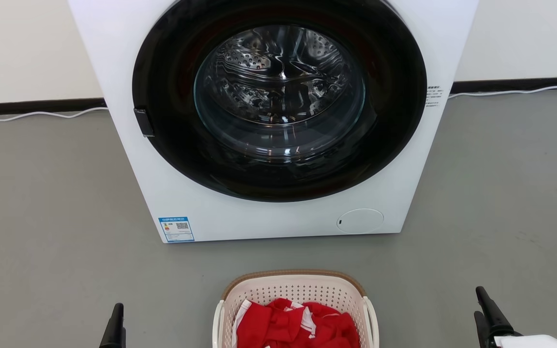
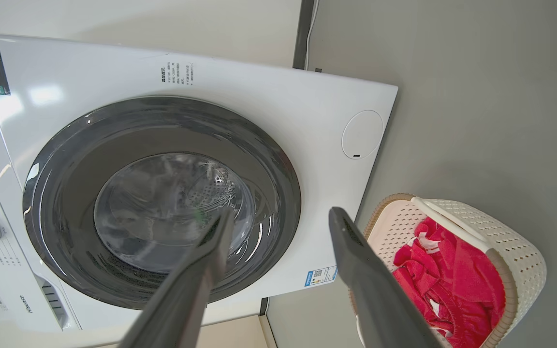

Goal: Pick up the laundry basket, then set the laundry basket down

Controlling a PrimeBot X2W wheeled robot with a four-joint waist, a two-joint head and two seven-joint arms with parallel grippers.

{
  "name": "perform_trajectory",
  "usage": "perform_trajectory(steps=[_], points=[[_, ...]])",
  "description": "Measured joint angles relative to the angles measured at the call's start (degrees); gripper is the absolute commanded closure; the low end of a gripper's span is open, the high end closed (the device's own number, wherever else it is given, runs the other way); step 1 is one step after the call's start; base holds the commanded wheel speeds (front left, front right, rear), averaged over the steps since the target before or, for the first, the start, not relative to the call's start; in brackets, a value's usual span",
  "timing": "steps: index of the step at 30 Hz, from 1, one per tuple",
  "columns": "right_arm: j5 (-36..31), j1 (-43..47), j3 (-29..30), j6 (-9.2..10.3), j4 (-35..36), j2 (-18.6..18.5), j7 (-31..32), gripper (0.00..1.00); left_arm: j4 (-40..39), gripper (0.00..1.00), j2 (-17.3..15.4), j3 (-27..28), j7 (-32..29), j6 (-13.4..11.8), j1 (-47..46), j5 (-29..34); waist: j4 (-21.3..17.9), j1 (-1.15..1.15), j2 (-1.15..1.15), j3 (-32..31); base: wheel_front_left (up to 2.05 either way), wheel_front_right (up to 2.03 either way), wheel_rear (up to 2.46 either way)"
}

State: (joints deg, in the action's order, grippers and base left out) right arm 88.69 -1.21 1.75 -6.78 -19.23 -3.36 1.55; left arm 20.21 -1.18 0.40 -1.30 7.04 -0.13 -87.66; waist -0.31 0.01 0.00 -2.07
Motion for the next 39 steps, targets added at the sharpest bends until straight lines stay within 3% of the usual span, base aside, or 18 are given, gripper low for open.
perform_trajectory(steps=[11,39], points=[[-5.6,-1.3,-2.4,0.0,-0.8,-1.4,-1.7,0.0,1.0,0.0,-0.2,-1.0,1.7,0.0,-0.6,7.4,-0.1,0.0,0.0,-0.8,0.0,0.0,0.0],[-27.0,-3.7,-7.8,-0.01,-5.4,-3.7,-6.3,0.0,2.9,0.0,-0.3,-3.1,6.0,0.0,-0.7,33.8,-0.3,-0.01,0.0,-2.2,0.0,0.0,0.0]])
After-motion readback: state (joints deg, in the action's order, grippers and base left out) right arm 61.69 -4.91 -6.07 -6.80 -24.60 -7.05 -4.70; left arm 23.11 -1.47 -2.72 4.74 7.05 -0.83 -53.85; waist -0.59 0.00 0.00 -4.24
